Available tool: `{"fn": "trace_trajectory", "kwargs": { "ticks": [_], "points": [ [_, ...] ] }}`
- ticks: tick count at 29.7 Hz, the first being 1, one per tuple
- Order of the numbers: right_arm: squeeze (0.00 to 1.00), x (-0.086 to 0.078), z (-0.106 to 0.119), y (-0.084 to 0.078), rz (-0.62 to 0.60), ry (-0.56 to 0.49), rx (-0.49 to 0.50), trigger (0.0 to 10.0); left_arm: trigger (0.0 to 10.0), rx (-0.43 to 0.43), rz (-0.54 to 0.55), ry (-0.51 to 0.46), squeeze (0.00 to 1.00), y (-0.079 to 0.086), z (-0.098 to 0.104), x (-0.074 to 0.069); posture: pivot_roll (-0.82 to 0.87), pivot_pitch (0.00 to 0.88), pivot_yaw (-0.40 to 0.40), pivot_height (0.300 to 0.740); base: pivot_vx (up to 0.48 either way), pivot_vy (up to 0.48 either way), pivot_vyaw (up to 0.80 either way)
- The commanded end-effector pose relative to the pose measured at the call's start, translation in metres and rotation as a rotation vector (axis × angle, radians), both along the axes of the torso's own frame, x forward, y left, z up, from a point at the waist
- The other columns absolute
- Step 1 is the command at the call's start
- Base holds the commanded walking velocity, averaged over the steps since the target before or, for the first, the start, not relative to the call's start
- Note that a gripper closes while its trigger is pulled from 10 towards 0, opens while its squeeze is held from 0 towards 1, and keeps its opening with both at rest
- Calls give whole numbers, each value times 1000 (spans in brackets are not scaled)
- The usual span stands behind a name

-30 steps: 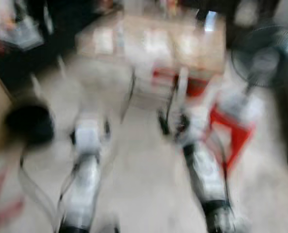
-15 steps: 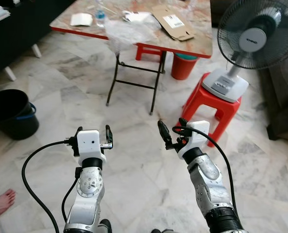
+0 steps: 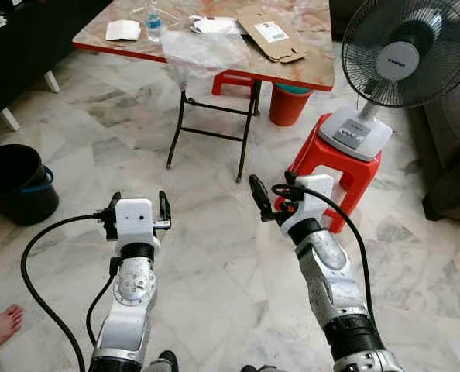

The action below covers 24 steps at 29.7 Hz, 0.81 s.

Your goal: Picking trash to rubbish bin

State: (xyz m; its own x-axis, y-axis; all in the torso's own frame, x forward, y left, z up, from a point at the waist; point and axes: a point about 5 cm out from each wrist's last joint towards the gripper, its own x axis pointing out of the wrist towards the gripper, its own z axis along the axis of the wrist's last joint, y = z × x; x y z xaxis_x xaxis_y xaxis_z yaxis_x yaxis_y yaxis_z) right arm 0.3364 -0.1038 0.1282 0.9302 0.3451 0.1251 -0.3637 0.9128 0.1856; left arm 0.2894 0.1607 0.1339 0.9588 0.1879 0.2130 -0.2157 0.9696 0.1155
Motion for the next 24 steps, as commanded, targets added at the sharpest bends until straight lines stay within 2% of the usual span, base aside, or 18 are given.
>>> {"fn": "trace_trajectory", "kwargs": {
  "ticks": [1,5,7,10,16,20,24],
  "points": [
    [0,3,1,-4,-25,0,5,10000,10000,15,7,0,0,2,2,-2,-8,129,-75,740,0,0,0],
    [0,13,1,-12,-87,17,-48,10000,10000,47,35,2,0,13,6,3,2,88,-45,740,0,0,0],
    [0,18,-7,-22,-168,79,-88,10000,10000,46,46,10,0,18,6,8,8,68,-42,740,0,0,0],
    [0,20,-5,-22,-176,80,-56,10000,10000,69,42,3,0,20,9,11,15,66,-37,740,0,0,0],
    [0,25,6,-3,-124,38,-34,10000,10000,46,89,1,0,25,13,17,14,49,-29,740,0,0,0],
    [0,24,4,2,-113,36,-35,10000,10000,26,100,2,0,25,13,18,23,38,-30,740,0,0,0],
    [0,24,1,4,-111,45,-35,10000,10000,22,90,-10,0,23,15,20,24,32,-26,740,412,0,0]
  ]
}}
